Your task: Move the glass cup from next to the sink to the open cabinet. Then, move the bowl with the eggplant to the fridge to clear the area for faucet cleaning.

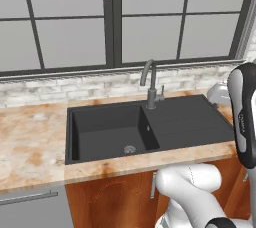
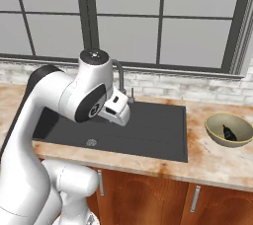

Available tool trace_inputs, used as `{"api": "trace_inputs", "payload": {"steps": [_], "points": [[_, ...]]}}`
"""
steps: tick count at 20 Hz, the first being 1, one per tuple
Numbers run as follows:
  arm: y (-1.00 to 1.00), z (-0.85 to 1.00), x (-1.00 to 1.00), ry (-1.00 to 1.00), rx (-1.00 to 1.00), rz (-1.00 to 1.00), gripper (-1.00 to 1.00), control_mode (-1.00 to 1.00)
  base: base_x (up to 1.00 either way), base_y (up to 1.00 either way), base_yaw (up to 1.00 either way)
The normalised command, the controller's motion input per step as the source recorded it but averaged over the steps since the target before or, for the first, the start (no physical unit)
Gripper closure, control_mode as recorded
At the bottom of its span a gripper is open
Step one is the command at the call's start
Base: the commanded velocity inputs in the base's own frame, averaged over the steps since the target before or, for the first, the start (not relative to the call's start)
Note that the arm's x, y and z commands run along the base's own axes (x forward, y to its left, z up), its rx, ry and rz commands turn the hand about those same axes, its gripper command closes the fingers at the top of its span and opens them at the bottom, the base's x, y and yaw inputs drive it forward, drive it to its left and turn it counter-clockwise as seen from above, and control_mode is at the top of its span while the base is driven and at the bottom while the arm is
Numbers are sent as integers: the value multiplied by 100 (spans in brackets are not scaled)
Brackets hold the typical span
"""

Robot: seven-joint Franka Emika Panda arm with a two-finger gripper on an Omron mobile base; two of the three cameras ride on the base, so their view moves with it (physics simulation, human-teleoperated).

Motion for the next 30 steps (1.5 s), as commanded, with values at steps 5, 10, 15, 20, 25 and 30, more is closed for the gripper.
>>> {"api": "trace_inputs", "payload": {"steps": [5, 10, 15, 20, 25, 30], "points": [[0, -2, 0, 0, 0, 0, -100, -100, 0, 0, 0], [-3, -5, -9, 0, 0, 0, -100, -100, 0, 0, 0], [-5, -9, -14, 0, 0, 0, -100, -100, 0, 0, 0], [-6, -8, -8, 0, 0, 0, -100, -100, 0, 0, 0], [-12, 0, 0, 0, 0, -3, -100, -100, 0, 0, 0], [-8, 0, -3, 0, 0, 0, -100, -100, 0, 0, 0]]}}
